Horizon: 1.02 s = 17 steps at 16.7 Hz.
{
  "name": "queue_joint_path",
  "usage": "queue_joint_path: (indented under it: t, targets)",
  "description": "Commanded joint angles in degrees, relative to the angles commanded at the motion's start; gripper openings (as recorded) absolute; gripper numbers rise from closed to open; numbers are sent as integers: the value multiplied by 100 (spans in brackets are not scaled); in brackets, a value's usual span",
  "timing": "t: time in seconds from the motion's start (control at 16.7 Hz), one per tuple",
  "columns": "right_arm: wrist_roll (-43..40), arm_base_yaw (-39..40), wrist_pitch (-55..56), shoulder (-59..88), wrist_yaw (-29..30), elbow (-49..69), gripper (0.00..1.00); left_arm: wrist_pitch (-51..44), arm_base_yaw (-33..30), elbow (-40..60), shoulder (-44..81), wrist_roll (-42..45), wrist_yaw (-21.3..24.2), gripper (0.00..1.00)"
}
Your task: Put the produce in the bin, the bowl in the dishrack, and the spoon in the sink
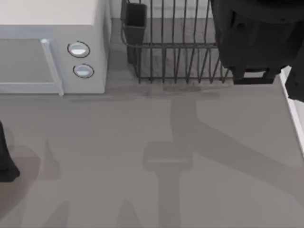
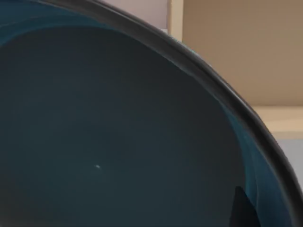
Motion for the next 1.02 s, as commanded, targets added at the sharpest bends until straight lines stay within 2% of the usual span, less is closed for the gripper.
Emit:
queue_joint_path:
  t: [0.24, 0.42, 1.02]
  targets:
    - [10, -42, 3, 30, -25, 7, 0, 0, 0, 0, 0, 0, 0, 100]
    - [-1, -359, 382, 422, -334, -34, 0, 0, 0, 0, 0, 0, 0, 100]
    - [-61, -1983, 3781, 3088, -1939, -446, 0, 0, 0, 0, 0, 0, 0, 100]
